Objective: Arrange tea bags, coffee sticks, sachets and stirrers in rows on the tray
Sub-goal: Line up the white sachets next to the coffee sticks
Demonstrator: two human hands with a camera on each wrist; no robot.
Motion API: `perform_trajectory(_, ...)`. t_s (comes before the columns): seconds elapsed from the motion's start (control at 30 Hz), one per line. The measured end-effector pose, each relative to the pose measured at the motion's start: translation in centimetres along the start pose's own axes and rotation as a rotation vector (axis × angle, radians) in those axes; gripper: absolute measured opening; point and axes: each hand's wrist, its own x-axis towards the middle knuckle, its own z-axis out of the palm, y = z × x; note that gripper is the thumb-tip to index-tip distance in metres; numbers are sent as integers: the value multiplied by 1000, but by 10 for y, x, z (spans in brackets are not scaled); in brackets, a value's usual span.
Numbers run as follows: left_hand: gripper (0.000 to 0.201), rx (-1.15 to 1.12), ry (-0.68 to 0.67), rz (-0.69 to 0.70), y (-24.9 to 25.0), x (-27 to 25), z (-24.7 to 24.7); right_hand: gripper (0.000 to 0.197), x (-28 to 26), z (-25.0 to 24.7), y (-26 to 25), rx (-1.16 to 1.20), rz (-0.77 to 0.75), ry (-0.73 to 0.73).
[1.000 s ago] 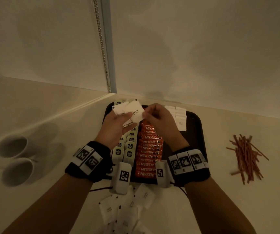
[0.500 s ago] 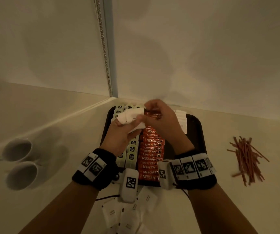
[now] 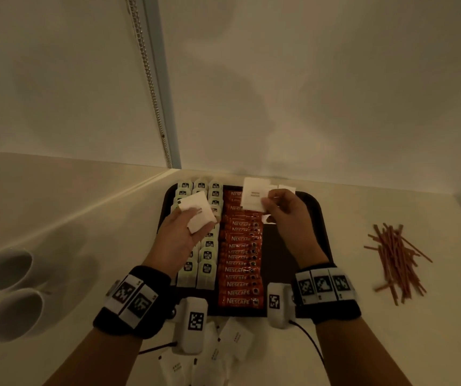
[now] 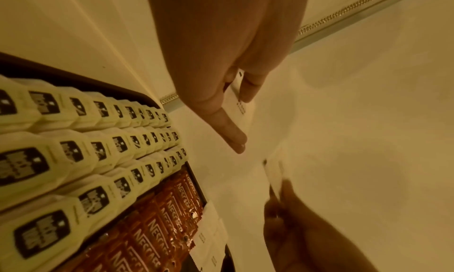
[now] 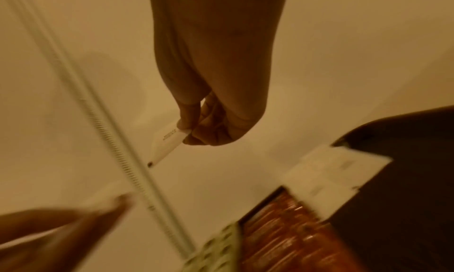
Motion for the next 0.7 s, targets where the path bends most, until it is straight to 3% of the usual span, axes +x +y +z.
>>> perform_trajectory(0.1, 19, -2, 27, -12, 3, 2, -6, 10, 21, -28, 23, -61, 49, 134)
perform_trajectory(0.2, 19, 82, 16, 12, 7, 3, -7, 14, 40, -48, 53, -271, 142, 200)
perform_trajectory(0.37, 19, 224, 36, 38, 4, 8, -11, 18, 50, -54, 91, -475, 265, 147)
perform_trajectory(0.7, 23, 79, 126, -50, 3, 12, -5, 14, 53, -37, 102, -509, 325, 213)
